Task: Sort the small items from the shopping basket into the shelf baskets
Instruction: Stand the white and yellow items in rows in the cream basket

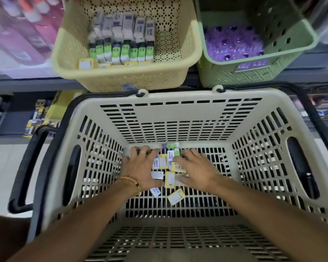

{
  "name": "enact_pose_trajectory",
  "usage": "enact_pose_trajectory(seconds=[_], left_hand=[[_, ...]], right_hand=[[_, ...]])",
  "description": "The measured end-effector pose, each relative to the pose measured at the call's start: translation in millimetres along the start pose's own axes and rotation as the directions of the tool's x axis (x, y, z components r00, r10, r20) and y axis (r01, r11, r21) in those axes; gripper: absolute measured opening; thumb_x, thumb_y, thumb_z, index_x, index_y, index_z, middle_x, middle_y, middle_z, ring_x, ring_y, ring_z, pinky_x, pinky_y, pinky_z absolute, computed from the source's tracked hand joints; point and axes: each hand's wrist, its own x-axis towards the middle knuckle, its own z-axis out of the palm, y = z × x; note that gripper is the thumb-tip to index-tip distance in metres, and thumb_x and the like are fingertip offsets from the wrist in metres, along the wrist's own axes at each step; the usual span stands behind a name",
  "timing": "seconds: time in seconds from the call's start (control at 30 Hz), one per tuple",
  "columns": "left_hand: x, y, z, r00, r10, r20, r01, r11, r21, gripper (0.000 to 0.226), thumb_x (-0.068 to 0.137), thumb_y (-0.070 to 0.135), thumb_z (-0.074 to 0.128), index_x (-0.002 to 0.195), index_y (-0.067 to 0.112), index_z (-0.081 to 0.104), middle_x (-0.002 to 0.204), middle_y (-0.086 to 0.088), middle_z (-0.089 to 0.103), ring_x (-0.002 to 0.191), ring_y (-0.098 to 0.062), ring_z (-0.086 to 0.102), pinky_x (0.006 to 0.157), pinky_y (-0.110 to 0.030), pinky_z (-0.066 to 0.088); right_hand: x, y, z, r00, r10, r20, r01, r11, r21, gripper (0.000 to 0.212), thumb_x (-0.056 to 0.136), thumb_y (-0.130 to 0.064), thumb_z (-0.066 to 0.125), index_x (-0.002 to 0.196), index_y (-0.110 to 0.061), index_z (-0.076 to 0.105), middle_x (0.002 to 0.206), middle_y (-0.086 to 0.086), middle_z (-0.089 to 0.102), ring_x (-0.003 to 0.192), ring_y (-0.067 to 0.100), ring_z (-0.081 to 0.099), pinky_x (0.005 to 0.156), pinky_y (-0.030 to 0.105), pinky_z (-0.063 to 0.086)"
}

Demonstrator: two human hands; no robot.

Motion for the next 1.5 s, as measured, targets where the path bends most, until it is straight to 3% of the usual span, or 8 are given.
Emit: enact_pose_trajectory(seconds=[0.1, 0.2, 0.43, 0.77, 1.03, 1.27, 1.4, 1.5], left_hand=[[1, 4, 2, 0.998, -0.010, 0.058, 0.010, 1.000, -0.001, 0.112, 0.059, 0.086, 0.053, 0.145, 0.049, -0.009, 0.158, 0.009, 0.007, 0.143, -0.039, 0.002, 0.108, -0.064, 0.023], [-3, 9, 7, 0.999, 0.016, 0.029, -0.016, 1.000, -0.011, 0.095, 0.069, 0.079, 0.054, 0.144, 0.049, 0.002, 0.156, 0.011, 0.015, 0.141, -0.034, 0.009, 0.100, -0.059, 0.033], [4, 13, -4, 0.998, 0.048, 0.030, -0.046, 0.997, -0.065, 0.095, 0.056, 0.075, 0.063, 0.138, 0.050, 0.022, 0.131, 0.007, 0.036, 0.118, -0.020, 0.028, 0.077, -0.038, 0.031], [7, 10, -13, 0.989, 0.143, 0.030, -0.134, 0.970, -0.201, 0.093, 0.053, 0.062, 0.070, 0.131, 0.044, 0.024, 0.123, 0.007, 0.033, 0.113, -0.019, 0.029, 0.084, -0.039, 0.041], [11, 19, -12, 0.988, 0.153, 0.010, -0.150, 0.982, -0.113, 0.060, 0.085, 0.036, 0.058, 0.137, 0.042, 0.029, 0.138, 0.003, 0.034, 0.121, -0.025, 0.028, 0.086, -0.042, 0.048], [16, 16, -19, 0.978, 0.191, 0.085, -0.187, 0.981, -0.047, 0.069, 0.089, 0.052, 0.058, 0.146, 0.045, 0.020, 0.129, 0.000, 0.034, 0.119, -0.025, 0.028, 0.089, -0.044, 0.051], [20, 13, -21, 0.979, 0.192, 0.061, -0.182, 0.973, -0.142, 0.062, 0.091, 0.035, 0.060, 0.144, 0.039, 0.029, 0.134, -0.003, 0.040, 0.123, -0.026, 0.029, 0.098, -0.041, 0.045], [23, 4, -26, 0.973, 0.211, 0.091, -0.178, 0.942, -0.285, 0.062, 0.088, 0.030, 0.064, 0.141, 0.039, 0.035, 0.138, -0.004, 0.040, 0.127, -0.027, 0.031, 0.106, -0.042, 0.035]], right_hand=[[-7, 13, -2, 1.000, 0.016, -0.004, -0.017, 0.998, -0.060, 0.081, 0.079, -0.066, 0.058, 0.145, -0.031, 0.026, 0.143, 0.003, 0.031, 0.129, 0.023, 0.029, 0.103, 0.043, 0.034], [-18, 20, -4, 0.991, 0.115, 0.073, -0.108, 0.990, -0.095, 0.106, 0.066, -0.079, 0.060, 0.149, -0.032, 0.014, 0.150, 0.000, 0.020, 0.135, 0.026, 0.022, 0.107, 0.046, 0.029], [-20, 19, -13, 0.982, 0.166, 0.089, -0.172, 0.983, 0.064, 0.083, 0.076, -0.053, 0.073, 0.143, -0.022, 0.037, 0.134, 0.001, 0.033, 0.124, 0.021, 0.030, 0.104, 0.037, 0.040], [-11, 13, -17, 0.979, 0.189, 0.070, -0.196, 0.973, 0.117, 0.071, 0.086, -0.035, 0.068, 0.145, -0.017, 0.033, 0.132, 0.005, 0.038, 0.123, 0.024, 0.034, 0.104, 0.035, 0.039], [-6, 18, -16, 0.968, 0.241, 0.073, -0.251, 0.945, 0.210, 0.062, 0.085, -0.016, 0.067, 0.141, -0.013, 0.040, 0.131, 0.005, 0.040, 0.124, 0.023, 0.037, 0.106, 0.036, 0.039], [-3, 24, -16, 0.957, 0.277, 0.088, -0.291, 0.908, 0.302, 0.066, 0.083, -0.014, 0.071, 0.142, -0.018, 0.041, 0.126, 0.000, 0.040, 0.125, 0.020, 0.040, 0.107, 0.032, 0.038], [1, 22, -26, 0.926, 0.361, 0.114, -0.371, 0.804, 0.464, 0.061, 0.081, -0.010, 0.075, 0.135, -0.019, 0.048, 0.112, -0.005, 0.039, 0.114, 0.018, 0.048, 0.088, 0.018, 0.039], [3, 21, -40, 0.860, 0.448, 0.245, -0.478, 0.538, 0.695, 0.056, 0.077, -0.005, 0.078, 0.125, -0.019, 0.053, 0.105, -0.002, 0.054, 0.085, 0.014, 0.059, 0.065, 0.017, 0.049]])
